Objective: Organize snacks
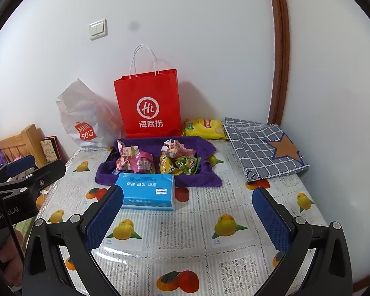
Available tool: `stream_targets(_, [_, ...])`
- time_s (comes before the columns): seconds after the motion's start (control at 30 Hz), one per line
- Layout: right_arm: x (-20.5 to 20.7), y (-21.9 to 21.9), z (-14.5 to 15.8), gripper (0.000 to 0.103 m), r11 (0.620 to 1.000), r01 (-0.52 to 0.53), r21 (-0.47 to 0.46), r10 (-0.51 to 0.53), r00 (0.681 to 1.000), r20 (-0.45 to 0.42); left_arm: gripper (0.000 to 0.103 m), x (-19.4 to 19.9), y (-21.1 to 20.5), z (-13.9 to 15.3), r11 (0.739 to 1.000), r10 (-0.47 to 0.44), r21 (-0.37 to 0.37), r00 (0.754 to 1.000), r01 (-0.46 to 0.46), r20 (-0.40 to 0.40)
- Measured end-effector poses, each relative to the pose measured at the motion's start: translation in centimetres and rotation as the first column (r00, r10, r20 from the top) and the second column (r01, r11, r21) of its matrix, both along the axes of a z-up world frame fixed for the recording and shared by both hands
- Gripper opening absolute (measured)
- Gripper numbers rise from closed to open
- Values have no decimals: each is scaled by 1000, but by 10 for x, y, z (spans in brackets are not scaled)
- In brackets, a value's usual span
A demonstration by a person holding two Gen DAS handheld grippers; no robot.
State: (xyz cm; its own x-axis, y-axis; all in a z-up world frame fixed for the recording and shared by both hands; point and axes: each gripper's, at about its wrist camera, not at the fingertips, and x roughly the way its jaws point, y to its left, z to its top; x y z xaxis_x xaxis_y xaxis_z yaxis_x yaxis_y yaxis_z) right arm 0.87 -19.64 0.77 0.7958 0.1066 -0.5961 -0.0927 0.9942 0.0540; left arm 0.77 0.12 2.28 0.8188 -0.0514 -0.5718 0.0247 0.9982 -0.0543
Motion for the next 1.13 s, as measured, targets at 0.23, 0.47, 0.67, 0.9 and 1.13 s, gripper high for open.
stream_targets(0.23, [-1,-3,1,103,1000,5,8,-5,1000,1,98,-1,-1,0,1000,2,-4,1000,-2,0])
stream_targets(0.47, [-2,-4,1,103,1000,4,9,-4,1000,4,98,-1,-2,0,1000,0,-9,1000,0,-3])
stream_targets(0.67, [-4,-2,2,103,1000,-4,6,4,1000,10,98,-3,0,1,1000,3,-13,1000,-3,1])
stream_targets(0.9, [-6,-1,4,103,1000,-4,8,4,1000,17,98,-5,0,2,1000,2,-10,1000,-2,6])
stream_targets(1.13, [-7,1,3,103,1000,-9,5,9,1000,16,98,-5,2,2,1000,10,-10,1000,-10,5])
